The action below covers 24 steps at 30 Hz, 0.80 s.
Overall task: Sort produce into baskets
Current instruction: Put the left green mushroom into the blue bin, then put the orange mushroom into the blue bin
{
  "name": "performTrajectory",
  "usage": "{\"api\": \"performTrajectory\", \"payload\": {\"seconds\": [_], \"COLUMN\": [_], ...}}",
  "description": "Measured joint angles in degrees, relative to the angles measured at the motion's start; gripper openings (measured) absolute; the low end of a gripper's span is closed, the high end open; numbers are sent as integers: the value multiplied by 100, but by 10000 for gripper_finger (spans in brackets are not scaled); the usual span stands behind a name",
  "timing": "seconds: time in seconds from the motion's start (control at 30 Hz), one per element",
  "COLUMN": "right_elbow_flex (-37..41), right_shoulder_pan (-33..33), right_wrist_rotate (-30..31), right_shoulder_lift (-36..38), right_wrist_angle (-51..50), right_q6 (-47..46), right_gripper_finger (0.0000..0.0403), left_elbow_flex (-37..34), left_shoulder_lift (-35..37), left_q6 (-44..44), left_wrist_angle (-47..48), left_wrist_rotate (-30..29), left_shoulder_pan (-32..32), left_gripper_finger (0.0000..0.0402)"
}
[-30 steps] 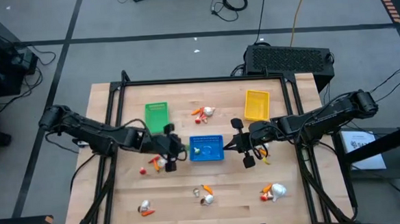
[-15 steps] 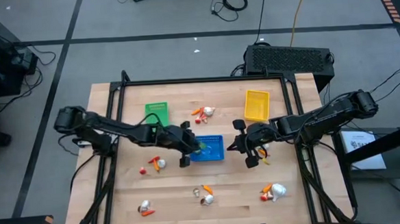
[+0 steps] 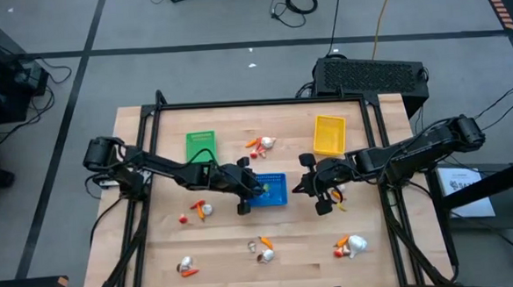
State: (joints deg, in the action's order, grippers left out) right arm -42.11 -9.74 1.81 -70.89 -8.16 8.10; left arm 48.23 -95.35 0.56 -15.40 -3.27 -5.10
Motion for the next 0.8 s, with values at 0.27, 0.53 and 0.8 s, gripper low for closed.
{"api": "performTrajectory", "payload": {"seconds": [0.27, 0.53, 0.8], "right_elbow_flex": [0, 0, 2], "right_shoulder_pan": [0, 0, 2], "right_wrist_rotate": [0, -2, -3], "right_shoulder_lift": [0, 2, 2], "right_wrist_angle": [15, 18, 107], "right_q6": [-9, -36, -76], "right_gripper_finger": [0, 0, 0], "left_elbow_flex": [0, 11, 823], "left_shoulder_lift": [0, 307, 416], "left_q6": [0, 52, -56], "left_wrist_angle": [33, 422, 2079], "left_wrist_rotate": [-22, -24, 726], "left_shoulder_pan": [0, 305, 1751], "left_gripper_finger": [121, 123, 123]}}
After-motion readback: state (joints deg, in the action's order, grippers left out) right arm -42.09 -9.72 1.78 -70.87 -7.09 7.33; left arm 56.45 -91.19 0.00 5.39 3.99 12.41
